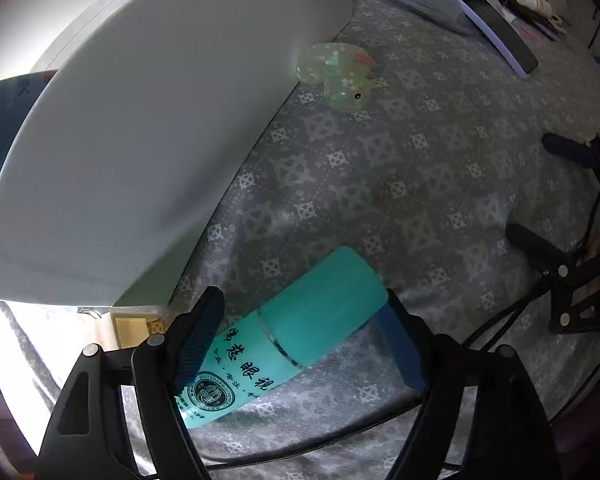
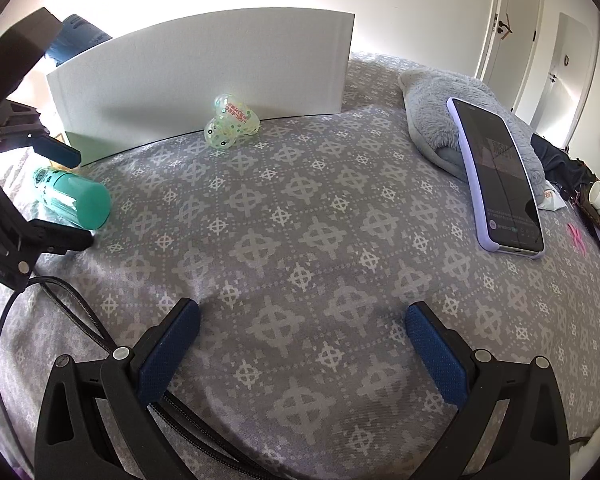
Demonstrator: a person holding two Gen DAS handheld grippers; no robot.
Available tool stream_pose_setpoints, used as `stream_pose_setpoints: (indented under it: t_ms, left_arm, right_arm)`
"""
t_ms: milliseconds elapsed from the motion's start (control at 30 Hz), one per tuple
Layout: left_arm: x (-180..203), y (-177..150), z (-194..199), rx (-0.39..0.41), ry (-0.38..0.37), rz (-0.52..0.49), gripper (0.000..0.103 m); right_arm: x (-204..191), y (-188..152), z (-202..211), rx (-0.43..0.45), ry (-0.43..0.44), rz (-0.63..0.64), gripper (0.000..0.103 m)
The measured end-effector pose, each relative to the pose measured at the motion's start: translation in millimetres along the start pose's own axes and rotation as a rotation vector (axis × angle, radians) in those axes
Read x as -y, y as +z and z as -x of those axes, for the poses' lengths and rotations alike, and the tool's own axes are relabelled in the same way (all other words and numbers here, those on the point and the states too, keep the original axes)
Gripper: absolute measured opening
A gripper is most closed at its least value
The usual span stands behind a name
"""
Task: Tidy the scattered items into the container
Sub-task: 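Grasp the teal bottle with the left tool and lift it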
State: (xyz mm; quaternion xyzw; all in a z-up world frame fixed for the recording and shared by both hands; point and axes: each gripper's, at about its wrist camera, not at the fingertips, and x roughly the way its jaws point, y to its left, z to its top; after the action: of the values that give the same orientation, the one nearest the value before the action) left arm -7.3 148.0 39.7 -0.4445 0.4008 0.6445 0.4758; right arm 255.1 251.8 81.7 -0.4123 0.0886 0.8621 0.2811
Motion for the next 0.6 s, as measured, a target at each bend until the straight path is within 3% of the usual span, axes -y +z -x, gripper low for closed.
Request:
stream_pose_setpoints:
  t_ms: [33, 100, 133, 233, 300, 367, 500, 567, 600]
  left_arm:
    - [-2.2, 0.1, 0.3, -0.001, -0.028, 0.034, 0.058]
    - [-3.5, -0.1, 1.0, -0.016, -0.056, 0.101, 0.049]
    - [-3.8, -0.2, 2.3, -0.028, -0.071, 0.134, 0.048]
    - [0.7, -3.5, 7.1, -0.054, -0.211, 0.217, 0.040]
    - [10.3, -7.1, 9.5, -0.063, -0.254, 0.244, 0.038]
    - [19.4, -10.7, 12.3, -0.060, -0.266, 0.255, 0.038]
    - [31.1, -18.9, 17.6, -0.040, -0.178, 0.219, 0.041]
    - [40.7, -23.7, 20.5, -0.026, -0.149, 0.172, 0.053]
    - [45.9, -26.5, 21.1, -0.024, -0.143, 0.150, 0.067]
  right_arm:
    - [-0.4, 0.1, 0.0, 0.000, 0.001, 0.000, 0.103]
    - [-1.2, 0.5, -0.4, 0.000, 0.000, 0.000, 0.103]
    - [-0.5, 0.2, -0.4, 0.000, 0.000, 0.000, 0.103]
    - [-0.5, 0.2, -0.3, 0.000, 0.000, 0.000, 0.103]
    - [-0.5, 0.2, -0.3, 0.000, 0.000, 0.000, 0.103]
    - [-1.1, 0.3, -0.3, 0.000, 0.000, 0.000, 0.103]
    - [-0.5, 0.1, -0.3, 0.000, 0.000, 0.000, 0.103]
    - [-1.0, 0.2, -0.2, 0.000, 0.000, 0.000, 0.103]
    - [-0.9, 0.2, -0.2, 0.000, 0.000, 0.000, 0.103]
